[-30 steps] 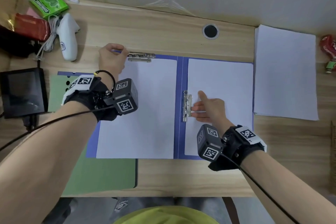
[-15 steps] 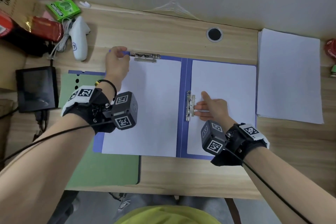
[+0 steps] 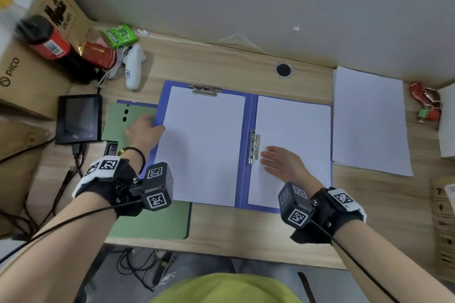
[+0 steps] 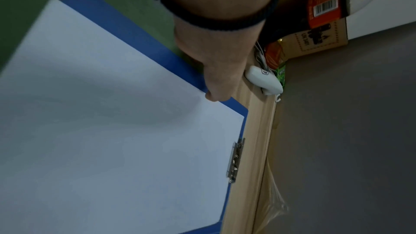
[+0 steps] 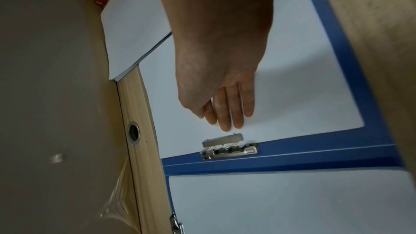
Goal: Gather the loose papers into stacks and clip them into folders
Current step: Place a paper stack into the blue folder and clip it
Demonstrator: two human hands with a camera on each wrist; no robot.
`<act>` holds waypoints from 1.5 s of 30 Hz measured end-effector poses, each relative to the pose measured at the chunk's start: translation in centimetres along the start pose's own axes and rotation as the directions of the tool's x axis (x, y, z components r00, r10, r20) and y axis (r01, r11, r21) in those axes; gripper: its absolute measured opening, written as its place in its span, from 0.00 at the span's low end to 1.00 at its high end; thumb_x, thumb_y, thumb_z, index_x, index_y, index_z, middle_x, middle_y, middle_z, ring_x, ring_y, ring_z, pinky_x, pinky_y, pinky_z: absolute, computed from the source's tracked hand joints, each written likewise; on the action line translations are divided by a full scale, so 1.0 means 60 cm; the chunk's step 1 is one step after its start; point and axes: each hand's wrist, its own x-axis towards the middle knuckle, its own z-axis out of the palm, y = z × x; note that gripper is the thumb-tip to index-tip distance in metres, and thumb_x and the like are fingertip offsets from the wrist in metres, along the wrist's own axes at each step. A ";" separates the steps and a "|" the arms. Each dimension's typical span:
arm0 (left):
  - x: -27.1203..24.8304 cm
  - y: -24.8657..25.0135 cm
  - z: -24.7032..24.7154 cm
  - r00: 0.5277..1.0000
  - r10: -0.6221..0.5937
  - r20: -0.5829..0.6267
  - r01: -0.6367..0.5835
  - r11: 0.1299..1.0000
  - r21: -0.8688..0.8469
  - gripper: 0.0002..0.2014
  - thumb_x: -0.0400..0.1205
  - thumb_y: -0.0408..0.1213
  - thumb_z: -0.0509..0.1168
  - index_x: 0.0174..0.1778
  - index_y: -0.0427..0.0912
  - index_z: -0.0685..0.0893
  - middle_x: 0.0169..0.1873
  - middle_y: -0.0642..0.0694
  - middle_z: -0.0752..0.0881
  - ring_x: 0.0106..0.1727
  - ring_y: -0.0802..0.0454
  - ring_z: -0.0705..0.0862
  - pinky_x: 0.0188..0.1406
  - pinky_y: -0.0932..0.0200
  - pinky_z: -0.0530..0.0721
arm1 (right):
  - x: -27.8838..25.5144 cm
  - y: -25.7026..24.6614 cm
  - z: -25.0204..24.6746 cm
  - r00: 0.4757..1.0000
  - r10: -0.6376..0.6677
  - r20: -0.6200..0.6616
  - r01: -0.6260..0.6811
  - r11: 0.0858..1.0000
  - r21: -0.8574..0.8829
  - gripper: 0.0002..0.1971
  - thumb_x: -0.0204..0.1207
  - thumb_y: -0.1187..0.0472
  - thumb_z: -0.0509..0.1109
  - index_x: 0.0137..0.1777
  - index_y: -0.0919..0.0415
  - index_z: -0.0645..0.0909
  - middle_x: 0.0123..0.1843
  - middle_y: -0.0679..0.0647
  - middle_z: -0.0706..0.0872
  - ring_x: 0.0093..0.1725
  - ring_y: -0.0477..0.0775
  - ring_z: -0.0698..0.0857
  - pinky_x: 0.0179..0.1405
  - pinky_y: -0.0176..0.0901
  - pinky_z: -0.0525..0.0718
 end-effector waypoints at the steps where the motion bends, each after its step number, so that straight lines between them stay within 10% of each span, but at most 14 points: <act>1: -0.011 -0.006 -0.003 1.000 -0.008 0.008 0.008 1.000 -0.005 0.26 0.73 0.39 0.70 0.68 0.42 0.78 0.54 0.42 0.85 0.60 0.40 0.83 0.69 0.42 0.77 | -0.009 0.008 0.001 1.000 0.000 0.002 0.000 1.000 -0.019 0.14 0.85 0.59 0.60 0.64 0.64 0.78 0.54 0.57 0.87 0.50 0.56 0.86 0.52 0.46 0.84; 8: -0.067 -0.006 -0.034 0.994 -0.048 0.099 0.066 0.980 -0.186 0.25 0.80 0.32 0.70 0.73 0.34 0.74 0.55 0.39 0.83 0.54 0.41 0.83 0.56 0.48 0.81 | -0.051 0.067 0.014 0.994 0.041 0.098 -0.024 0.986 -0.165 0.14 0.83 0.55 0.65 0.66 0.55 0.78 0.60 0.54 0.87 0.57 0.52 0.84 0.53 0.43 0.83; 15: -0.174 0.082 -0.097 0.957 0.218 0.192 -0.131 0.914 -0.384 0.12 0.86 0.34 0.61 0.65 0.40 0.79 0.51 0.42 0.88 0.35 0.57 0.88 0.32 0.62 0.84 | -0.077 0.064 0.069 0.991 0.028 0.132 0.005 0.970 -0.245 0.17 0.82 0.51 0.64 0.68 0.54 0.73 0.60 0.52 0.84 0.56 0.55 0.83 0.47 0.44 0.85; 21: -0.265 0.199 -0.069 0.883 0.402 0.242 -0.241 0.831 -0.501 0.19 0.81 0.28 0.63 0.68 0.45 0.76 0.40 0.46 0.85 0.23 0.56 0.79 0.20 0.64 0.78 | -0.173 -0.023 0.092 0.914 -0.162 0.372 0.225 0.965 -0.133 0.24 0.78 0.38 0.64 0.71 0.44 0.70 0.70 0.44 0.68 0.74 0.55 0.69 0.69 0.66 0.77; 26: -0.342 0.267 0.040 0.693 0.517 0.503 -0.263 0.830 -0.491 0.16 0.83 0.36 0.66 0.67 0.47 0.79 0.43 0.45 0.84 0.32 0.53 0.81 0.29 0.58 0.85 | -0.251 -0.080 0.064 0.826 -0.301 0.476 0.389 0.917 -0.094 0.20 0.81 0.39 0.60 0.67 0.47 0.80 0.63 0.48 0.82 0.60 0.53 0.82 0.53 0.57 0.86; 30: -0.359 0.274 0.110 0.622 0.478 0.620 -0.285 0.876 -0.389 0.15 0.83 0.38 0.66 0.66 0.48 0.81 0.53 0.46 0.86 0.45 0.48 0.87 0.48 0.50 0.90 | -0.246 -0.076 -0.019 0.882 -0.370 0.291 0.442 0.863 -0.245 0.19 0.84 0.66 0.55 0.69 0.49 0.77 0.56 0.50 0.87 0.52 0.54 0.86 0.51 0.52 0.84; 33: -0.327 0.241 0.144 0.680 0.391 0.621 -0.269 0.920 -0.286 0.12 0.84 0.38 0.64 0.64 0.49 0.81 0.56 0.48 0.84 0.50 0.51 0.85 0.59 0.51 0.87 | -0.223 -0.041 -0.097 0.933 -0.339 0.124 0.360 0.903 -0.236 0.24 0.80 0.74 0.54 0.66 0.49 0.79 0.57 0.48 0.88 0.55 0.51 0.87 0.55 0.50 0.83; 38: -0.271 0.145 0.157 0.876 0.173 0.451 -0.119 0.982 -0.145 0.17 0.86 0.32 0.57 0.70 0.41 0.77 0.50 0.45 0.79 0.47 0.52 0.77 0.45 0.59 0.76 | -0.180 0.045 -0.197 0.973 -0.129 -0.191 0.074 0.960 -0.271 0.22 0.84 0.64 0.55 0.77 0.51 0.65 0.68 0.52 0.73 0.74 0.55 0.71 0.63 0.54 0.72; 42: -0.256 0.075 0.159 0.882 0.010 0.471 0.044 0.994 -0.103 0.20 0.86 0.30 0.57 0.74 0.39 0.73 0.58 0.37 0.85 0.54 0.46 0.83 0.51 0.56 0.80 | -0.145 0.095 -0.216 0.979 -0.023 -0.204 -0.020 0.978 -0.209 0.22 0.83 0.60 0.61 0.76 0.51 0.67 0.70 0.50 0.75 0.74 0.52 0.72 0.45 0.44 0.75; 45: -0.255 0.047 0.169 0.862 -0.021 0.506 0.095 0.988 -0.120 0.17 0.86 0.32 0.59 0.71 0.39 0.77 0.42 0.46 0.83 0.41 0.53 0.81 0.38 0.61 0.80 | -0.126 0.101 -0.202 0.972 -0.034 -0.231 -0.008 0.984 -0.179 0.16 0.81 0.61 0.63 0.68 0.50 0.70 0.63 0.51 0.79 0.63 0.50 0.76 0.49 0.44 0.75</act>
